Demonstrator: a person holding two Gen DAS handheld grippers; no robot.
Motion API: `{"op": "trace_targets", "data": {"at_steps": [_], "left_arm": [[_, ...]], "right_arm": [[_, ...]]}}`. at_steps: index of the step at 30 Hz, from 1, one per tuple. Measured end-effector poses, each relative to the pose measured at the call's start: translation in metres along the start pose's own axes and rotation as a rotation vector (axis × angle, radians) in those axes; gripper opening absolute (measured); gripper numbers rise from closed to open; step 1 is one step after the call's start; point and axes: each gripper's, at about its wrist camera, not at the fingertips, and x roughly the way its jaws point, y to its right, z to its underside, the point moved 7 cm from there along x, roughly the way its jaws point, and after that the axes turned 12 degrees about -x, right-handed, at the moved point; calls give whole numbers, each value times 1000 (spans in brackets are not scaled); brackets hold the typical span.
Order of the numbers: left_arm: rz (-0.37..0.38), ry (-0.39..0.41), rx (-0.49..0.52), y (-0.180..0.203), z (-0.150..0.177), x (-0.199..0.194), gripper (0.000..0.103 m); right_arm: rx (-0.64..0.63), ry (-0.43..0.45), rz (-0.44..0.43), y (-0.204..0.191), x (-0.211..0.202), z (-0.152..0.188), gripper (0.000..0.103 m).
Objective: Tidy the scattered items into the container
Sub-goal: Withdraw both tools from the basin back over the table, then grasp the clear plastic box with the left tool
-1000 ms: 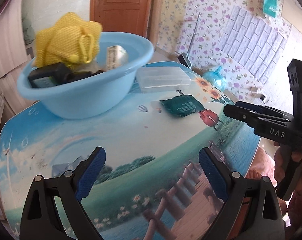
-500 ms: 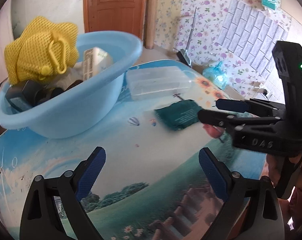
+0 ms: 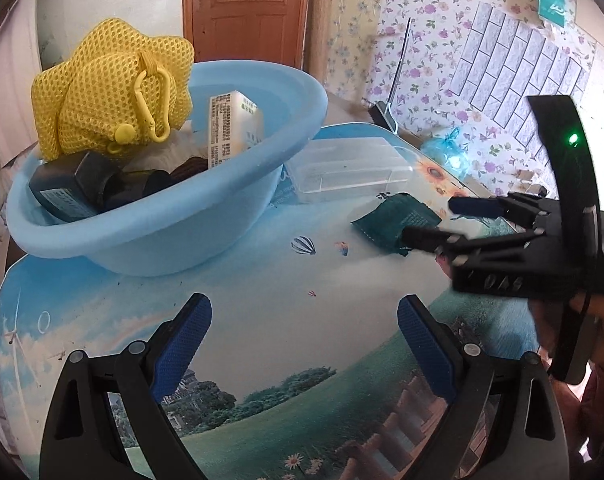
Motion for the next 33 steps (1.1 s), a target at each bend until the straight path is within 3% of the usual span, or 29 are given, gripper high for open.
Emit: {"op": "trace_targets", "data": {"at_steps": [5, 8, 15, 18, 23, 30, 33], "left_arm": [[7, 1, -15, -8, 1, -2, 94], [10, 8, -27, -13, 0, -3, 94], [4, 16, -51, -24, -4, -5, 94], [-1, 21, -60, -29, -5, -7, 94], [0, 29, -74, -34, -9, -8, 94], [12, 36, -70, -30, -9, -10, 94], [8, 41, -69, -30, -5, -16, 95]], "right_arm": [[115, 91, -75, 23, -6, -19, 78], [103, 121, -88, 26, 1, -35, 78], [34, 38, -202, 6, 40, -50, 78], [-2, 45, -278, -8, 35, -46, 79], [-78, 11, -321, -29, 21, -27, 82], [-208, -22, -550, -87, -15, 8, 81], [-250, 17, -485, -94, -28, 11, 81]]}}
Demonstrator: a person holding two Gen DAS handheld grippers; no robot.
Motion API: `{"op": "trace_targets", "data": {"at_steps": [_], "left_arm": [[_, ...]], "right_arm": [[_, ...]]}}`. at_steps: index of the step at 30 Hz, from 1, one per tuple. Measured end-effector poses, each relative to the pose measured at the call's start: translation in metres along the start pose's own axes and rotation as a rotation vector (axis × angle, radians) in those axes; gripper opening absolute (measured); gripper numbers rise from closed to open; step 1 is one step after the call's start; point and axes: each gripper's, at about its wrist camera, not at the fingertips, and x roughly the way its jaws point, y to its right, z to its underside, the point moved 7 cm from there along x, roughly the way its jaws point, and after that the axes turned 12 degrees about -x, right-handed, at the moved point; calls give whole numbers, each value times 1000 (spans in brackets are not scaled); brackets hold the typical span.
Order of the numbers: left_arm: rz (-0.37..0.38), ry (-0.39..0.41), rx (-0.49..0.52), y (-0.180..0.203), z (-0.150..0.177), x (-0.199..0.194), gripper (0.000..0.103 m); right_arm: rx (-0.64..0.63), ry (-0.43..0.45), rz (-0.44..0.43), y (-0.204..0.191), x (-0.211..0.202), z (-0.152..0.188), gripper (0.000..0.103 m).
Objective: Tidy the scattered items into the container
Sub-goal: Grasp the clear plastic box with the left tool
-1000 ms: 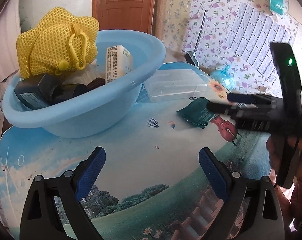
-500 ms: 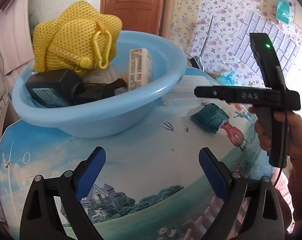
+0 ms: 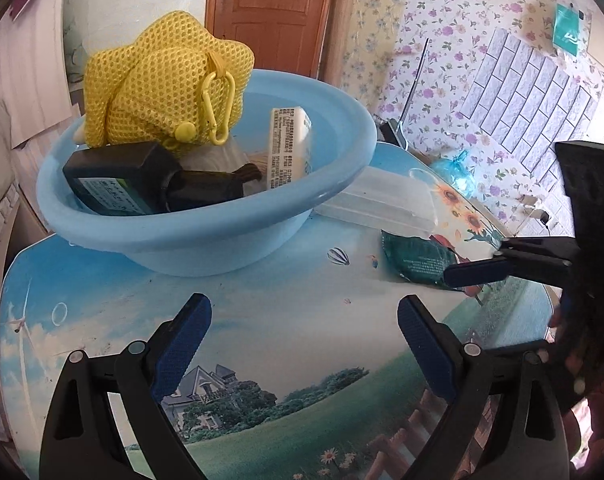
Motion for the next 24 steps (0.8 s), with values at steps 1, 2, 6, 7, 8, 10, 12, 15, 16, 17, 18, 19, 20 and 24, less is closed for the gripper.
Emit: {"op": "trace_targets", "data": {"at_steps": [1, 2, 6, 7, 8, 10, 12, 15, 16, 17, 18, 19, 20, 24], "left_arm": [[-1, 1, -1, -1, 0, 0, 95], [-3, 1, -3, -3, 1, -1, 95], [-7, -3, -23, -9, 3, -5, 95], [-5, -2, -27, -10, 3, -6, 94], [-5, -1, -29, -11, 3, -7, 95], [-5, 2, -29, -11, 4, -9, 95], [-5, 2, -30, -10, 5, -10, 95], [-2, -3, -30, -8, 6, -10, 95], [-3, -4, -29, -7, 6, -10, 95], [-3, -4, -27, -6, 6, -10, 95], [-1, -5, -26, -4, 6, -11, 95], [1, -4, -24, -4, 6, -11, 95], [2, -2, -20, -3, 7, -12, 95], [0, -10, -17, 0, 9, -12, 95]], "right_arm": [[10, 17, 33, 4, -4, -1, 81], [31, 42, 95, 16, -9, -3, 81], [206, 115, 323, 86, -25, -6, 81], [261, 123, 357, 101, -26, -5, 81], [328, 118, 409, 122, -26, -2, 81], [377, 90, 477, 146, -20, -2, 81], [393, 77, 480, 157, -8, -7, 81], [385, 56, 438, 159, 4, -15, 81], [362, 39, 451, 158, 2, -17, 81], [342, 29, 473, 160, 1, -20, 81], [329, 38, 498, 160, -2, -22, 81], [328, 64, 506, 162, -5, -25, 81], [333, 72, 510, 164, -7, -25, 81], [312, -66, 505, 184, 22, -25, 80]]}}
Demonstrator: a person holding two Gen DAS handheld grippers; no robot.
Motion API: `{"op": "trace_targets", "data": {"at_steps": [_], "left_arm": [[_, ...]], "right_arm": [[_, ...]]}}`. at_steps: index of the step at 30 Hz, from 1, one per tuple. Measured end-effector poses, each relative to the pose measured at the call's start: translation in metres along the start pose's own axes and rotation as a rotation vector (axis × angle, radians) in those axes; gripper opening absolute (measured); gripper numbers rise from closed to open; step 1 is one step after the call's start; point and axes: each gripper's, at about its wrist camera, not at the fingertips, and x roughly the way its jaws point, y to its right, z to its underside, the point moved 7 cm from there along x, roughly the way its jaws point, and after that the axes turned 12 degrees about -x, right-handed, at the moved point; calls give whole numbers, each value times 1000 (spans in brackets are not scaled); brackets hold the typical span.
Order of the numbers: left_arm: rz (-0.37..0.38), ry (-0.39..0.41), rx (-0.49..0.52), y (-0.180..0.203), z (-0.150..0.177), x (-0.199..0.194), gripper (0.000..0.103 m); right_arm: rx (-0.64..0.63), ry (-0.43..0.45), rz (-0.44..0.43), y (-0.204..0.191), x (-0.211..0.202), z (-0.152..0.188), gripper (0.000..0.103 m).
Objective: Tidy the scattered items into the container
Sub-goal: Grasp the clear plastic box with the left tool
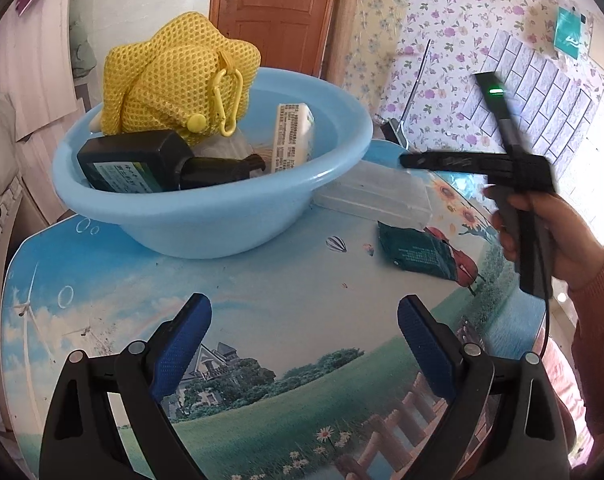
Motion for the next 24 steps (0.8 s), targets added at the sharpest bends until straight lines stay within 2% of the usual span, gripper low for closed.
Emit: {"op": "trace_targets", "data": {"at_steps": [2, 4, 5, 10, 16, 21, 24], "left_arm": [[3, 7, 4, 1, -1, -3, 95], [2, 17, 7, 1, -2, -6, 95], [2, 17, 4, 0, -3, -6, 95], [11, 8, -9, 0, 0, -3, 95], [26, -10, 12, 3, 9, -5, 95], [18, -26, 2, -11, 25, -14, 95], [8, -32, -20, -23, 31, -19, 95]], "right_arm": [[-24, -20, -30, -6, 4, 0, 76], [-60, -15, -116, -21, -4, 3, 71], [-83, -13, -179, -31, -7, 5, 71], [-245, -35, -335, -87, -25, 30, 71], [-348, -58, -412, -136, -45, 56, 71], [-324, -39, -416, -164, -54, 67, 71], [-273, -8, -479, -177, -60, 65, 71]]}}
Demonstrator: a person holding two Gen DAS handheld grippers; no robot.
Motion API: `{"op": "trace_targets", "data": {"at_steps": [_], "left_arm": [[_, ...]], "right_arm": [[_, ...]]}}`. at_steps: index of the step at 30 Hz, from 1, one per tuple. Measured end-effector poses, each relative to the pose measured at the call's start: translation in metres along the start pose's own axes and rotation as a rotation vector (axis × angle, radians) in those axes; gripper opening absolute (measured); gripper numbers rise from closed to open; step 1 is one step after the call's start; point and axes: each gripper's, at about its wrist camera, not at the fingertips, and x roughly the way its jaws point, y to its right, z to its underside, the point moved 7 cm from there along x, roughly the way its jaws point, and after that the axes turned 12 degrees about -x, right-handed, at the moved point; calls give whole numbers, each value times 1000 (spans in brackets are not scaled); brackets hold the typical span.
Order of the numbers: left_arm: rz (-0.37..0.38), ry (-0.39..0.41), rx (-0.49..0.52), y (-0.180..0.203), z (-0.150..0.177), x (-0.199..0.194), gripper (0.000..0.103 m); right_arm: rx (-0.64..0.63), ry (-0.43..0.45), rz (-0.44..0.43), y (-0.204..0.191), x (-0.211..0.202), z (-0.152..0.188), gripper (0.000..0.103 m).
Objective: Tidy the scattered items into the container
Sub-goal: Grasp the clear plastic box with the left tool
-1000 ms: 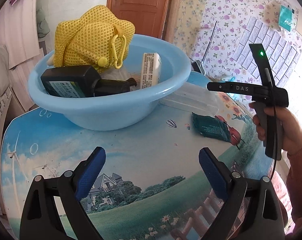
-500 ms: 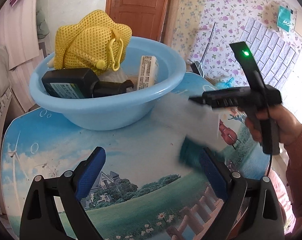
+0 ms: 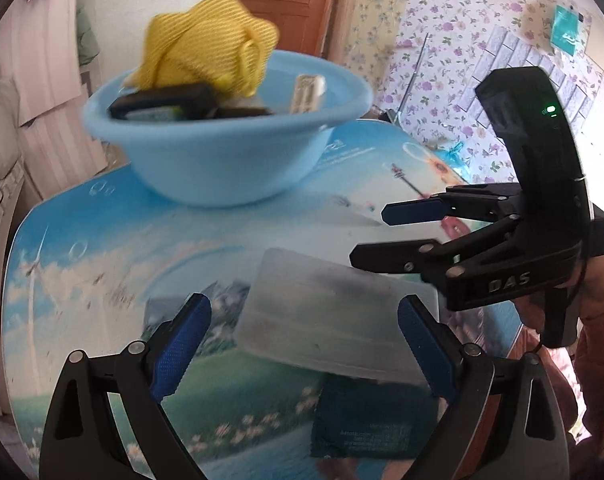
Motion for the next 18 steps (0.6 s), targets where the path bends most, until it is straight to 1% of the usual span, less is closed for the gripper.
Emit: {"op": "trace_targets", "data": {"at_steps": [1, 3, 5, 8, 10, 12, 15, 18], "left_arm": [[1, -2, -11, -5, 2, -2, 95], [0, -4, -13, -7, 8, -3, 95], [1, -5, -3, -9, 11, -4, 96], [20, -8, 6, -13, 16, -7, 101], [45, -16, -13, -18, 19, -9, 102], [45, -10, -24, -21, 20, -12, 102], [19, 13, -35, -27, 17, -14, 102], [-10, 32, -70, -38, 14, -15, 102]], "right_arm": [[17, 6, -27, -8, 3, -1, 71], [11, 12, -46, -17, 8, -3, 71], [-7, 21, -12, -23, 7, -5, 71], [23, 52, 49, -18, -6, -9, 71], [55, 81, 82, -9, -24, -7, 71], [45, 92, 91, -11, -39, -4, 71], [-11, 84, 81, -26, -57, 12, 71], [-67, 32, 89, -41, -61, 30, 71]]}}
